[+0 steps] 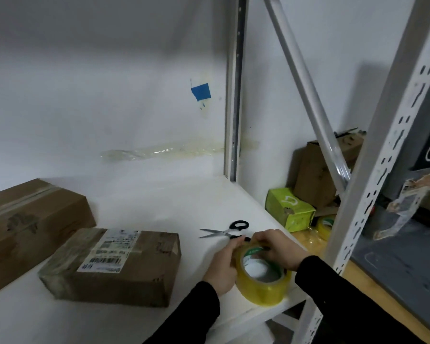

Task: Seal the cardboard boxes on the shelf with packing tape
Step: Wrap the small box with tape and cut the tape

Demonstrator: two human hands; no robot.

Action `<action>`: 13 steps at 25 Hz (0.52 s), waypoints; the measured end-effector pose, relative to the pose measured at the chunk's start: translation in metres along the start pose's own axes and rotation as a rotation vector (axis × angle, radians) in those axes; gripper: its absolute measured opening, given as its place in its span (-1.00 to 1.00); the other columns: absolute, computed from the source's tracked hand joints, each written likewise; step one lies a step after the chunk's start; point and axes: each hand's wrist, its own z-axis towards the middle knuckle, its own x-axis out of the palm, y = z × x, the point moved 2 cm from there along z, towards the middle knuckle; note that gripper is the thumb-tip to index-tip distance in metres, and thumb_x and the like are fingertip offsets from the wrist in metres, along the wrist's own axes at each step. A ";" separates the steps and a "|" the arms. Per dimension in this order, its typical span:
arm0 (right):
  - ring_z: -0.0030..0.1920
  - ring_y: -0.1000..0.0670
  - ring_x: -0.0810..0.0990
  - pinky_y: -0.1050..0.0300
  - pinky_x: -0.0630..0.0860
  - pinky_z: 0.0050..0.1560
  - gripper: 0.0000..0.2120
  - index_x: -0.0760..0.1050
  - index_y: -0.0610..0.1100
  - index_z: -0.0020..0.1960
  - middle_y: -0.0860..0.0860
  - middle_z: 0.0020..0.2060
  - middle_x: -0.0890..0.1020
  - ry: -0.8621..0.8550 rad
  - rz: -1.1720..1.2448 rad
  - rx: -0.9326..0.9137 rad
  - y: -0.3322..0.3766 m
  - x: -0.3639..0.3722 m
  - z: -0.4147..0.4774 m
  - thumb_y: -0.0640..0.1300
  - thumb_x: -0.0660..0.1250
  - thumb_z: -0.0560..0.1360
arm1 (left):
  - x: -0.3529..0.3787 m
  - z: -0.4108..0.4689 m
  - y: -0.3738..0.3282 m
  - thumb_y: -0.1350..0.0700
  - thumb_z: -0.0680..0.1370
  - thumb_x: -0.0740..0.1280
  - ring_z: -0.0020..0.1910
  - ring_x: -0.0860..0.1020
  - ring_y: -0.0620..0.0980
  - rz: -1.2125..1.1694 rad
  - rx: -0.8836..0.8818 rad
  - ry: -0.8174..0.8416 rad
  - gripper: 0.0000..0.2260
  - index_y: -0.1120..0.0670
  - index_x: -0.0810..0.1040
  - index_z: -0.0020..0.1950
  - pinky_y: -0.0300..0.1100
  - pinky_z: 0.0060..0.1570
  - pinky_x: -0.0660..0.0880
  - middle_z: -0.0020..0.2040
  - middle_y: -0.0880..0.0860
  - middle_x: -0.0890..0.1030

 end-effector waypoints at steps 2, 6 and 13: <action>-0.11 0.01 0.56 0.29 0.33 -0.14 -0.87 0.59 -0.15 -0.04 0.05 -0.19 0.62 -0.033 0.013 -0.050 0.000 0.003 -0.003 -0.24 0.37 0.41 | -0.006 0.009 0.005 0.43 0.51 0.18 0.27 0.45 -0.05 0.000 0.023 0.010 -0.52 0.11 0.34 0.39 -0.24 0.33 0.35 0.30 0.07 0.48; -0.13 0.05 0.51 0.26 0.33 -0.15 -0.89 0.57 -0.15 -0.05 0.01 -0.18 0.60 -0.016 -0.023 -0.062 -0.002 0.003 0.002 -0.23 0.35 0.43 | -0.015 0.024 0.009 0.39 0.47 0.22 0.06 0.57 -0.08 0.215 0.074 -0.062 -0.61 0.09 0.54 0.23 -0.36 0.14 0.44 0.09 0.05 0.63; -0.19 -0.03 0.54 0.29 0.41 -0.19 -0.87 0.46 -0.14 -0.16 -0.08 -0.24 0.62 -0.046 0.101 -0.120 0.000 -0.016 -0.011 -0.35 0.29 0.43 | -0.027 0.015 -0.020 0.30 0.45 0.36 -0.09 0.53 -0.14 0.330 0.205 -0.145 -0.87 0.15 0.67 -0.08 -0.52 -0.01 0.29 -0.10 -0.03 0.64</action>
